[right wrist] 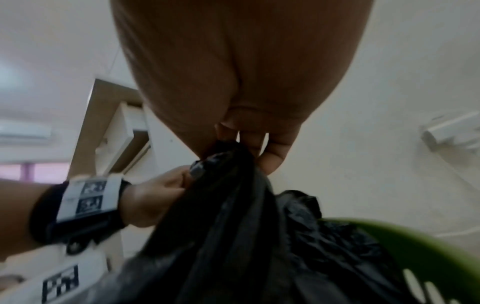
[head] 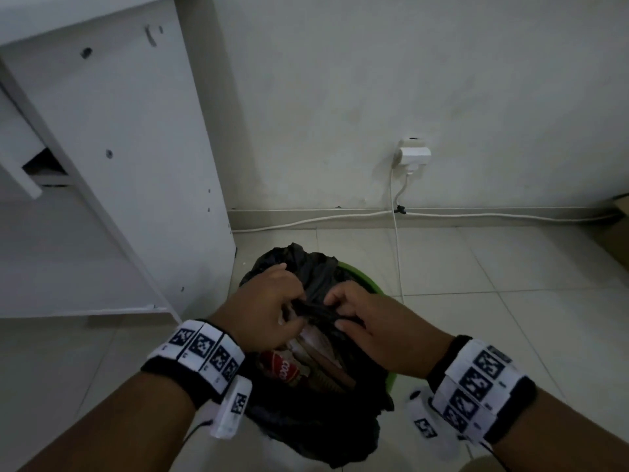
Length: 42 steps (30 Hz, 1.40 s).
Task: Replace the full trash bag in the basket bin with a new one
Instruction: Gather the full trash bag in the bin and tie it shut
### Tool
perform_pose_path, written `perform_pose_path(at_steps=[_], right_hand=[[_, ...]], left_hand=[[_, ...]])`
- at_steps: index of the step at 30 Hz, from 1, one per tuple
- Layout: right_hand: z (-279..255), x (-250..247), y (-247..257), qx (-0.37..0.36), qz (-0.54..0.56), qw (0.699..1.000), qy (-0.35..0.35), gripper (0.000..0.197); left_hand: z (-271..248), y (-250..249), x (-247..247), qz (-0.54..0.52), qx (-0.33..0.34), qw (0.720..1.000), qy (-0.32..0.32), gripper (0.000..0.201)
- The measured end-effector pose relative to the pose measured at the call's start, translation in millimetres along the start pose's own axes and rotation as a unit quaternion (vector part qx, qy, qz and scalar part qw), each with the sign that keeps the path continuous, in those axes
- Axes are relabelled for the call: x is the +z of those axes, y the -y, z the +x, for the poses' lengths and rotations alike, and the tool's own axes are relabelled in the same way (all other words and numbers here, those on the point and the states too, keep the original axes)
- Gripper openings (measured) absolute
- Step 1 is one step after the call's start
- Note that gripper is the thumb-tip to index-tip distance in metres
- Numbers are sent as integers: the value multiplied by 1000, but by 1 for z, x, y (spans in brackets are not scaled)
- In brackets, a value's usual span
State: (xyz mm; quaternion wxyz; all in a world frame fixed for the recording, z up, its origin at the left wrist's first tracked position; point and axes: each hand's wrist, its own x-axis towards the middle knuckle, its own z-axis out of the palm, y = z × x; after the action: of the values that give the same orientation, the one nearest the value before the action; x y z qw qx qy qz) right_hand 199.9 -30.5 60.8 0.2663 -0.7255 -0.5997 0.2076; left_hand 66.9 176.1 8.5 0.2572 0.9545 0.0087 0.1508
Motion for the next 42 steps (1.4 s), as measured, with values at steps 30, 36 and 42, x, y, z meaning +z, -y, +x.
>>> perform_pose_path(at_steps=[30, 36, 42], right_hand=[[-48, 32, 24, 3, 101, 993, 63, 22], [-87, 2, -5, -8, -61, 998, -2, 29], [-88, 3, -11, 14, -265, 961, -83, 26]], left_hand=[[-64, -47, -7, 14, -3, 1000, 15, 33], [-74, -2, -24, 93, -7, 996, -12, 40], [-64, -45, -8, 25, -17, 997, -66, 36]])
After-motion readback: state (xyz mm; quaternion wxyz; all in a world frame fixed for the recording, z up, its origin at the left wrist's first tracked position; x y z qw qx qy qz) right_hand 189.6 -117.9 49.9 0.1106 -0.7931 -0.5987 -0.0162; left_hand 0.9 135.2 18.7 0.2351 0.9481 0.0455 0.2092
